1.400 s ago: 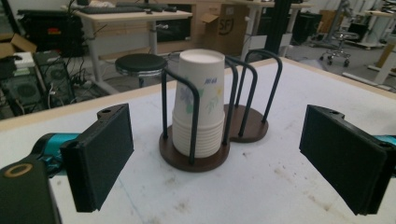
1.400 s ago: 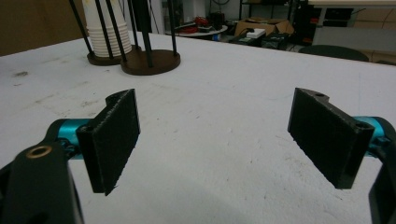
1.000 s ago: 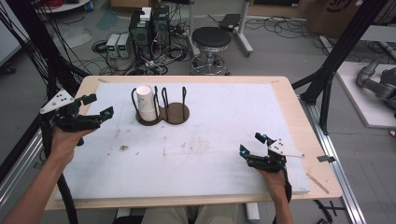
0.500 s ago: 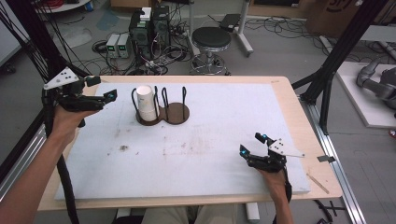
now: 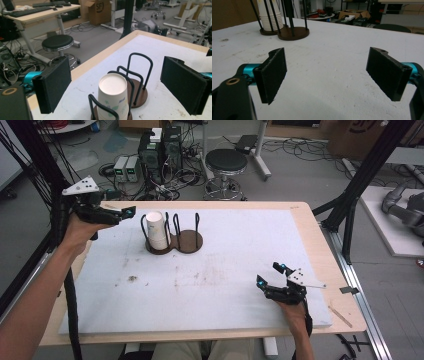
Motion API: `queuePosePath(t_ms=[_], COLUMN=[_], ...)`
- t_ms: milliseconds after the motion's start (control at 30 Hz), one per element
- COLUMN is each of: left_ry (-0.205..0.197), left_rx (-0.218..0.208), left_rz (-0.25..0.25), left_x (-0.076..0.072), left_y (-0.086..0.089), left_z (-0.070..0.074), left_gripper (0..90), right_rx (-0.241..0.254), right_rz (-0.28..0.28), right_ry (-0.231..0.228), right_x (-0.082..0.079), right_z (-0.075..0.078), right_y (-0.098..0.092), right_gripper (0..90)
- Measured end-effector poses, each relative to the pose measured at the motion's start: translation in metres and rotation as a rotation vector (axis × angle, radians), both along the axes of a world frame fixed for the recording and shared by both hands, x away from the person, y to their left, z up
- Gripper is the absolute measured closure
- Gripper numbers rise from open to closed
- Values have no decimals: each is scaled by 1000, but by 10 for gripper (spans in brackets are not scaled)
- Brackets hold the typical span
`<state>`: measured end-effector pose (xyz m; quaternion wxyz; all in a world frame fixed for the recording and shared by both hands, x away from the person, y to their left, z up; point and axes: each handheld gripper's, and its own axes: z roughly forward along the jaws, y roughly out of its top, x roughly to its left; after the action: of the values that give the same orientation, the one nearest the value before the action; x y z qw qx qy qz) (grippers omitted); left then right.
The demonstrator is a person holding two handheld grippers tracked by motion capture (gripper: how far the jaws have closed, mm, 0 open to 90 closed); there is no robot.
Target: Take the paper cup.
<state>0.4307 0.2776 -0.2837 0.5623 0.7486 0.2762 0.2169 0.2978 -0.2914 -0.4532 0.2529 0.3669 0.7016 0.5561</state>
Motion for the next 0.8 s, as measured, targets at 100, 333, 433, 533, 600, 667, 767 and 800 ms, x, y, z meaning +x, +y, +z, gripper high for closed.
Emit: queuePosePath(t_ms=[100, 333, 433, 533, 600, 667, 767, 800], left_ry=[-5, -4, 5, 37, 54, 62, 79, 92], left_rx=[39, 93, 97, 150, 181, 195, 220, 238], left_rz=[-43, -117, -136, -151, -166, -183, -194, -201], left_x=[11, 24, 31, 37, 42, 47, 53, 55], left_y=[-6, -12, -15, -20, -24, -27, -30, -31], left_z=[5, 7, 7, 8, 8, 10, 13, 13], left_gripper=[98, 98, 98, 98, 99, 103, 103, 104], right_rx=[2, 2, 2, 3, 2, 2, 1, 3], right_rz=[0, 4, 2, 2, 3, 3, 2, 5], right_ry=[1, 6, 9, 8, 8, 6, 6, 10], right_x=[0, 1, 1, 1, 1, 1, 1, 1], right_z=[0, 0, 0, 0, 0, 0, 0, 0], right_y=[0, 0, 0, 0, 0, 0, 0, 0], right_gripper=[171, 171, 171, 171, 171, 171, 171, 171])
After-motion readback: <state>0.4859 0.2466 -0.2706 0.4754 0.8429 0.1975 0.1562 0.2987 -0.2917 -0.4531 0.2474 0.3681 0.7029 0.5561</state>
